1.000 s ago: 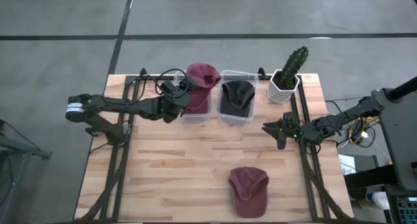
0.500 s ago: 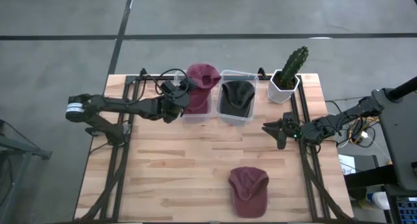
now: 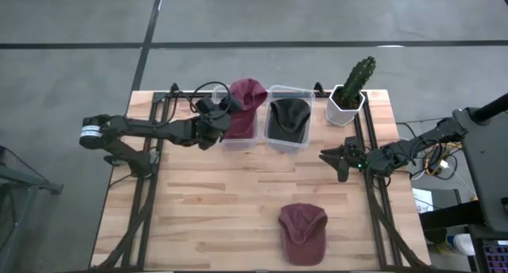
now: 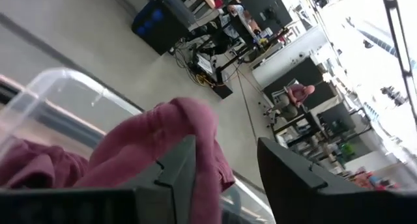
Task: Pick & Place hat
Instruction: Put the left red cap into the left transparent bin, then put the red cap into the left transparent bin
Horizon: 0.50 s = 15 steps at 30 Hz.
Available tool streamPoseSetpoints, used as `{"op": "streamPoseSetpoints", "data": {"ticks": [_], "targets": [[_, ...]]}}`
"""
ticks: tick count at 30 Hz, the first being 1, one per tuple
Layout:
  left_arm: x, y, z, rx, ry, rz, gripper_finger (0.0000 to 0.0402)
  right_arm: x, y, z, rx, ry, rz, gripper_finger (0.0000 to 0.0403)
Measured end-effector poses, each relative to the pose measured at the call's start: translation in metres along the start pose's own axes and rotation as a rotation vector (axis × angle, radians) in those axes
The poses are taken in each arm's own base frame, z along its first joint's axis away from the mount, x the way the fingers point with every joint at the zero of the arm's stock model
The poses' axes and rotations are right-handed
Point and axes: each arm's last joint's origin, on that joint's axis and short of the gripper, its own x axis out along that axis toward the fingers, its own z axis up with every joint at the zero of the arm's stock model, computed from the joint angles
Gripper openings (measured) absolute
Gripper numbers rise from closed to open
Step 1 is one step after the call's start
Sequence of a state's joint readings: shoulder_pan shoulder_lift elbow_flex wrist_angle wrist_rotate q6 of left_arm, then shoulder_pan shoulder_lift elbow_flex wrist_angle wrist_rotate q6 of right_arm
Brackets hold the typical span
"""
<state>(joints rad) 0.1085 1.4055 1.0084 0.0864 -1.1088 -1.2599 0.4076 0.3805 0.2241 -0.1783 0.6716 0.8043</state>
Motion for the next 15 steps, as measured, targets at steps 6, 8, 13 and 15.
{"op": "streamPoseSetpoints", "data": {"ticks": [6,8,13,15], "targets": [[-0.002,-0.003,0.008,0.095,-0.03,-0.001,0.0156,0.0,0.0,0.0,0.0,0.001,0.001,0.0123],[-0.004,-0.006,0.012,0.125,-0.058,0.001,0.0156,0.0,0.0,0.0,0.0,0.001,0.001,0.0123],[-0.007,-0.016,0.024,0.206,-0.107,0.01,0.0156,0.0,0.0,0.0,0.0,0.001,0.001,0.0123],[-0.008,-0.02,0.026,0.216,-0.11,0.004,0.0156,0.0,0.0,0.0,0.001,0.001,0.001,0.0123]]}}
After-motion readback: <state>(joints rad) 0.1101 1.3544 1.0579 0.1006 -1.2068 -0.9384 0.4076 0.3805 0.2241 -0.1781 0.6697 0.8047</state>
